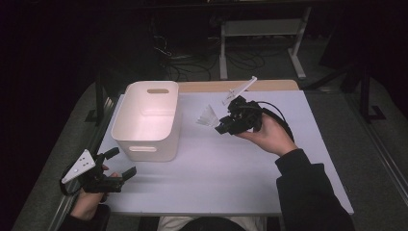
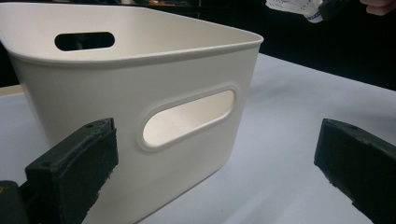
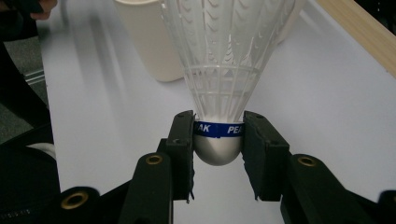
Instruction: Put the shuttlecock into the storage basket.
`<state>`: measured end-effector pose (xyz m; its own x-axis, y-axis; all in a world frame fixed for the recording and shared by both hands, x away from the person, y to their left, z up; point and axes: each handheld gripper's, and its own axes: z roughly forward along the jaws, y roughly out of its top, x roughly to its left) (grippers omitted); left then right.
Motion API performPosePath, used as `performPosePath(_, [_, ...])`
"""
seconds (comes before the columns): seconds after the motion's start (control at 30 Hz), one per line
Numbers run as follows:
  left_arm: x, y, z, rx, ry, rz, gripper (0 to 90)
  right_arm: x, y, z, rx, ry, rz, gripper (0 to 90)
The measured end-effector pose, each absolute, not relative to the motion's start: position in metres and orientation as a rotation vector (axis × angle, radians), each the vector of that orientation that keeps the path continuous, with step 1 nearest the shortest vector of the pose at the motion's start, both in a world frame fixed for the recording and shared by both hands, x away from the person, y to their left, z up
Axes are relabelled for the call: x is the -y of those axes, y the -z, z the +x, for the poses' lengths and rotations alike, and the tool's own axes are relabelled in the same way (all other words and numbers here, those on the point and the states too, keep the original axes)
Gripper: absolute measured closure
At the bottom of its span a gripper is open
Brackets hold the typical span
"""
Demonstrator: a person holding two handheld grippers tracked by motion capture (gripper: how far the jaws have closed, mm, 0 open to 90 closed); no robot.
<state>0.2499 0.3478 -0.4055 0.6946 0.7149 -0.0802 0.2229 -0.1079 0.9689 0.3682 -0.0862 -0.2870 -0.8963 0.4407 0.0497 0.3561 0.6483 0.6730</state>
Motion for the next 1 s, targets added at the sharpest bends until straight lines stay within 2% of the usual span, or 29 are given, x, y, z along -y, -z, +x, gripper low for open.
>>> performPosePath(1.0, [-0.347,0.406,0.25,-0.763,-0.493,1.668,0.0,0.052,0.275,0.383,-2.765,-1.089,0.586,63.8])
